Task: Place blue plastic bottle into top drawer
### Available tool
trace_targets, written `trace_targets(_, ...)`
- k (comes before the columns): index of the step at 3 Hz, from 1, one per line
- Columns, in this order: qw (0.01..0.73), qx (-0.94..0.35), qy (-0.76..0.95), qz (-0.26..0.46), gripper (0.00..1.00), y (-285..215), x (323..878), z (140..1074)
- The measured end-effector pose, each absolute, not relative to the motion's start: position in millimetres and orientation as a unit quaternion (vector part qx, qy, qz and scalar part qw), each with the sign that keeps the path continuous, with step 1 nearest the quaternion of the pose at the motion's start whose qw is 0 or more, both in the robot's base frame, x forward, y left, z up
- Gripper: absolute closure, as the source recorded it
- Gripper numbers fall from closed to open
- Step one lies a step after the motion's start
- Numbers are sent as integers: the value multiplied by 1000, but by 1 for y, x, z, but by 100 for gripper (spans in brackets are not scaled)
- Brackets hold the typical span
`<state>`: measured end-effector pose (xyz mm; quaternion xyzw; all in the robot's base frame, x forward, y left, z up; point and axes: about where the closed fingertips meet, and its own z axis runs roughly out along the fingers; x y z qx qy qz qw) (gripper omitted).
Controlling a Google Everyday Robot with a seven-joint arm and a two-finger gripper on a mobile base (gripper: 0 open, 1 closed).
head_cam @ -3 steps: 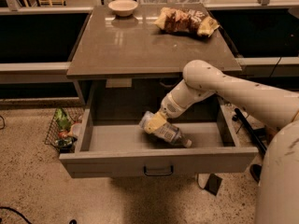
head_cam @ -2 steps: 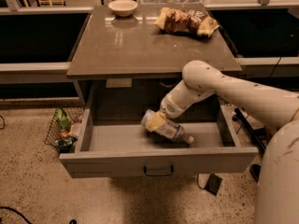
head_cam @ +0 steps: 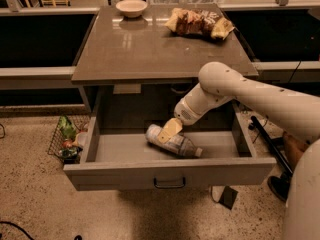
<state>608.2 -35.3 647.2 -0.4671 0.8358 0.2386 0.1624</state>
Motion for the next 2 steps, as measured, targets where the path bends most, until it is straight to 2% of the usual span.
trace_targets(2,224,-481,818,224,0,-48,585,704)
